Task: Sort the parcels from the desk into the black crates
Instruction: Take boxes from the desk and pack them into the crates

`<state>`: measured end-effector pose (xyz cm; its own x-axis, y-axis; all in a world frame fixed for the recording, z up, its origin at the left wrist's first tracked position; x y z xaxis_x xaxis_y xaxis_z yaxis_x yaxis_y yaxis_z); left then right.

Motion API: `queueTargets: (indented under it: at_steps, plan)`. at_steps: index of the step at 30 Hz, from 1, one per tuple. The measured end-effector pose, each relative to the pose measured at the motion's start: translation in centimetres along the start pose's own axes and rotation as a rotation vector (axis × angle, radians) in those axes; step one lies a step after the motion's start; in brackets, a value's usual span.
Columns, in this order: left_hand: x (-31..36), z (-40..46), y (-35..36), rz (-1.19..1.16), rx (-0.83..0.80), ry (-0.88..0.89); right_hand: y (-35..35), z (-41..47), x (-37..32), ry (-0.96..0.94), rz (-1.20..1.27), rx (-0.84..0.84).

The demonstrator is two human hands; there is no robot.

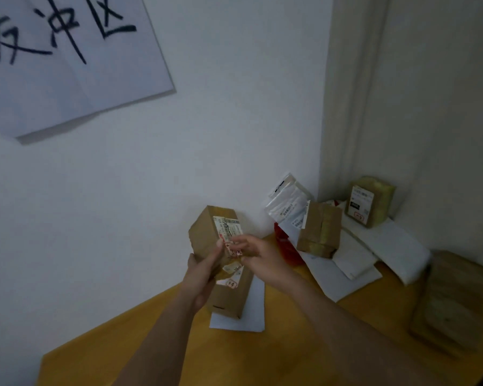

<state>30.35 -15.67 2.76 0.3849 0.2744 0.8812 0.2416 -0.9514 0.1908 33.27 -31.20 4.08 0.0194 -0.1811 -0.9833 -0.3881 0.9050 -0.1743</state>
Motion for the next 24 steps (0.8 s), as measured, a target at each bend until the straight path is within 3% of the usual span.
queueTargets:
  at_steps: [13, 17, 20, 24]
  plan:
    - [7.2, -7.6, -0.6, -0.038, -0.129, 0.215, 1.9, -6.1, -11.2, -0.316, -0.028, 0.089]
    - [8.7, -9.9, -0.8, -0.093, -0.105, 0.206, 1.0, -7.4, -13.6, -0.386, 0.0, 0.291]
    - [10.2, -11.8, 0.0, -0.072, -0.147, 0.228, -0.5, -7.9, -14.2, -0.343, 0.035, 0.458]
    - [12.3, -13.7, 0.9, -0.059, -0.197, 0.221, -1.8, -7.5, -14.3, -0.227, 0.072, 0.459]
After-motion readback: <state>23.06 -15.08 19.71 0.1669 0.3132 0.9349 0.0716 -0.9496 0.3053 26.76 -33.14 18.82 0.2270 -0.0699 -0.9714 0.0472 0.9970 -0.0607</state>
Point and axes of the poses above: each hand's wrist, its own z-axis towards the middle knuckle, its own y-axis out of the palm, x = y × z, the point moved 4 cm from there along z, towards the middle knuckle, and after that the axes turned 2 degrees about -y, right-handed, at the moved point
